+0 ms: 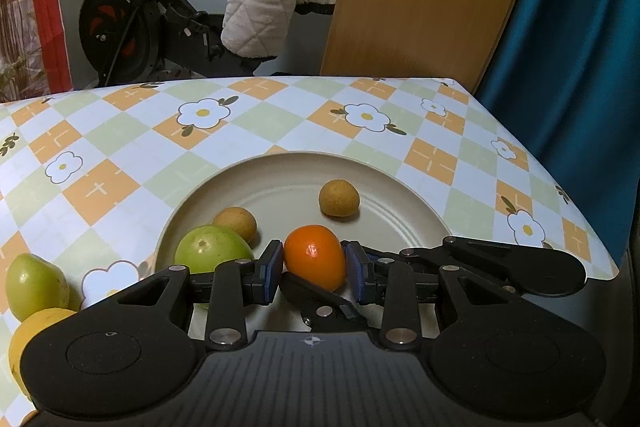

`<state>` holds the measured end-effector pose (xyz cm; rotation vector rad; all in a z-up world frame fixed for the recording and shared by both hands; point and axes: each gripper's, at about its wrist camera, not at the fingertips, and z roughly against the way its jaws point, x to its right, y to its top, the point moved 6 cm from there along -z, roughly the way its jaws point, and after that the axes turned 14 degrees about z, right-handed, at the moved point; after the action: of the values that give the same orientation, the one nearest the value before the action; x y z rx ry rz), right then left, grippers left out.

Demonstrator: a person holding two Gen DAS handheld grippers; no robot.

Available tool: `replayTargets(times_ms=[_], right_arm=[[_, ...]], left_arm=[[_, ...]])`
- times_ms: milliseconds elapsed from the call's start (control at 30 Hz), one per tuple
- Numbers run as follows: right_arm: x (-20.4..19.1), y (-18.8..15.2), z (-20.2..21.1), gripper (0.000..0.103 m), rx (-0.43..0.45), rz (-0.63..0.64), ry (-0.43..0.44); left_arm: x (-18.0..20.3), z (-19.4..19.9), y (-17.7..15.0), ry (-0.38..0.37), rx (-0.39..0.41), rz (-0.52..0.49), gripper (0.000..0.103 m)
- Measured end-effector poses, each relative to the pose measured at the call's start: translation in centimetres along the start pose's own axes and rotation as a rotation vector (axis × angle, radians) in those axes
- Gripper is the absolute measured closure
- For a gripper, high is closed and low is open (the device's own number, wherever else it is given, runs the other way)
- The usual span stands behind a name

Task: Organize fruits
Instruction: 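Carry the tangerine over the plate and open the left tool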

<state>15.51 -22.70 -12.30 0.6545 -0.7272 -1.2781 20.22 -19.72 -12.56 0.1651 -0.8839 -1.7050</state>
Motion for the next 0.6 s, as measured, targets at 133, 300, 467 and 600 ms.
replayTargets(times_ms=[133,300,467,600], right_arm=[[0.0,0.1,0.1,0.072,-0.011,-0.007,-0.01],[-0.1,0.6,1.1,0.071,-0.005,-0.011,-0.026],[-0.4,0.8,2.5,0.071,0.004,-0.03,-0.026],[-1.0,0.5,3.8,0.07,0.014,-0.05,-0.02]], left_arm=[[0.1,0.0,0.1,-0.002,-0.005,0.006,0.067],[0.1,1.4,0.2,-0.003,0.018,0.004,0.067],[0.2,3.3,0.4,-0.011,0.038,0.014,0.067],[0.0,5.0,0.0,-0.001,0.05,0.006,0.066]])
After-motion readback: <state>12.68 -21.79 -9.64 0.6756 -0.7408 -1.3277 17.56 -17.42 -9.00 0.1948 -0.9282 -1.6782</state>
